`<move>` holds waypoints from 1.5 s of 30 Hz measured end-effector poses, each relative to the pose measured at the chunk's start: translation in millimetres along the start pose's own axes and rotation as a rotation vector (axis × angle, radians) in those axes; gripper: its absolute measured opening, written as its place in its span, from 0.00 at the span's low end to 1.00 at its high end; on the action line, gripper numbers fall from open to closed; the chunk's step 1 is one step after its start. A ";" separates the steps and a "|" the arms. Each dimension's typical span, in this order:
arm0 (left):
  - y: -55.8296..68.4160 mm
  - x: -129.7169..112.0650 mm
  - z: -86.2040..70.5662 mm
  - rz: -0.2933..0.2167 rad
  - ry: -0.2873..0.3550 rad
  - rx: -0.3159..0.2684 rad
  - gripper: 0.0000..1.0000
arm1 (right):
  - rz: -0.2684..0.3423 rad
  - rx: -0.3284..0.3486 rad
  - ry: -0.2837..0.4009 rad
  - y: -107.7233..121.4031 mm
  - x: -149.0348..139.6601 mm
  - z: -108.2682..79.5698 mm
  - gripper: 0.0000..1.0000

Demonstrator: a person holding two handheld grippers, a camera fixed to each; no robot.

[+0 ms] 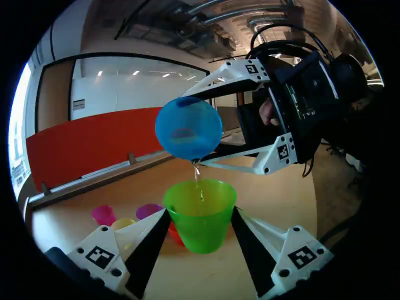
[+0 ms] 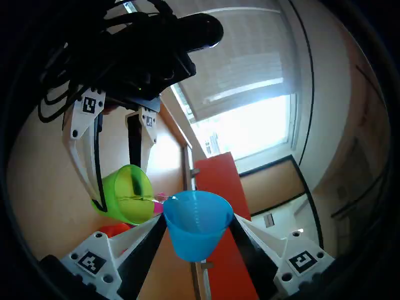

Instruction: Pour water

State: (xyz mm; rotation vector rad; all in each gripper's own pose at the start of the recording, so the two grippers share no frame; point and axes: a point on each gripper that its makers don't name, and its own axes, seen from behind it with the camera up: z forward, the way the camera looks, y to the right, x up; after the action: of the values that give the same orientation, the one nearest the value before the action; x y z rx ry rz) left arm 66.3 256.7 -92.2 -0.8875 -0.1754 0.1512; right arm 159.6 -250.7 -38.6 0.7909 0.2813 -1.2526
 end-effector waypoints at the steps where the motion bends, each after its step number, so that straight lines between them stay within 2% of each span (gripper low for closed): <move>1: 0.0 -0.2 0.0 0.000 0.000 0.000 0.84 | -0.003 0.000 0.000 0.0 0.1 -0.2 0.92; 45: 3.7 -3.5 1.8 0.002 0.003 -0.007 0.84 | -0.128 -0.015 -0.018 -0.4 3.1 -10.6 0.92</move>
State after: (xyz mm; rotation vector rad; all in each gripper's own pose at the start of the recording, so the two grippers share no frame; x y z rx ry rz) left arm 62.3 259.7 -94.3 -0.8945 -0.1729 0.1511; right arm 162.7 -245.9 -48.1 0.7582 0.3306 -1.3755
